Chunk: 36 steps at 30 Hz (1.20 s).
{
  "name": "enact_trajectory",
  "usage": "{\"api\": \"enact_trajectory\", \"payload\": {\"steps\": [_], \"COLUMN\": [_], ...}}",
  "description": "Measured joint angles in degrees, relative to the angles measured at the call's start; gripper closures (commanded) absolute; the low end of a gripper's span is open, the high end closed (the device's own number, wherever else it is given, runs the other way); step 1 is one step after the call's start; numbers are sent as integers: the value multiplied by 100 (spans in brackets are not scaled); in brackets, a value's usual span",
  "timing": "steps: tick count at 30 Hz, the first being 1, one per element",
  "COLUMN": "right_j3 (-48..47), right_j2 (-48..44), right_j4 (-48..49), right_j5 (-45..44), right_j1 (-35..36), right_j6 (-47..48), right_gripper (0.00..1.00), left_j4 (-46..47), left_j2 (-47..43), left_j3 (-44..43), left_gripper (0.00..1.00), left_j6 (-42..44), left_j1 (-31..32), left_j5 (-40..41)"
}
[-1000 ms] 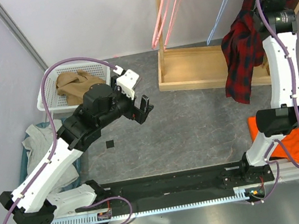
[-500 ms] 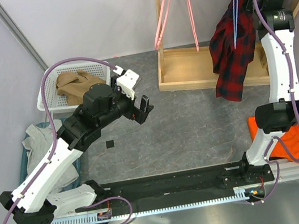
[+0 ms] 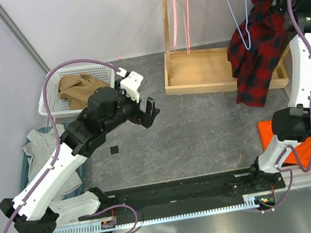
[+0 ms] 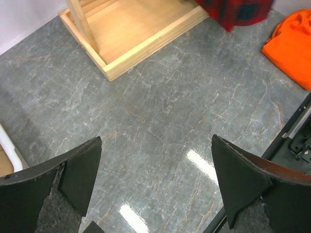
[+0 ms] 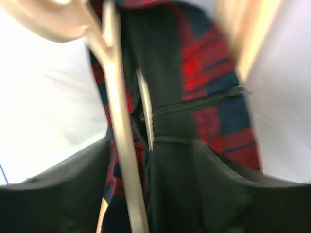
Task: Place the skirt on the hanger
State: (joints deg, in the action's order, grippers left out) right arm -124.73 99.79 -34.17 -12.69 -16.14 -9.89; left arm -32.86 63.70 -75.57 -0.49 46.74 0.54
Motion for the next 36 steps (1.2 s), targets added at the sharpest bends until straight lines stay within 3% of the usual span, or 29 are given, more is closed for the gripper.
{"api": "enact_trajectory", "payload": {"steps": [3,12,18,23,30,36], "right_j3": [61,608,1882,3394,5541,6443], "right_j2": [-114,-1663,-3539,-4581,-4651,-3976], "right_j4": [-48,-236,-254,-227,-155,168], "right_j5": [111,1213,2483,3202,3412,2712], "right_j1": [-133,-122,-120,68,800,2660], "right_j6": [-87,-352,-581,-809,-1078,-1250], "right_gripper": [2,2,12,21,27,26], "left_j4": [0,26,48,90,356,553], "left_j2": [44,83,50,-33,-155,155], "left_j3": [0,26,256,514,922,997], "left_gripper": [1,1,1,1,1,1], "left_j6": [-109,-544,-925,-1342,-1801,-2031], "left_j1": [0,-7,-155,-673,-1700,-2688], "left_j5": [168,1045,1488,1541,1373,1224]}}
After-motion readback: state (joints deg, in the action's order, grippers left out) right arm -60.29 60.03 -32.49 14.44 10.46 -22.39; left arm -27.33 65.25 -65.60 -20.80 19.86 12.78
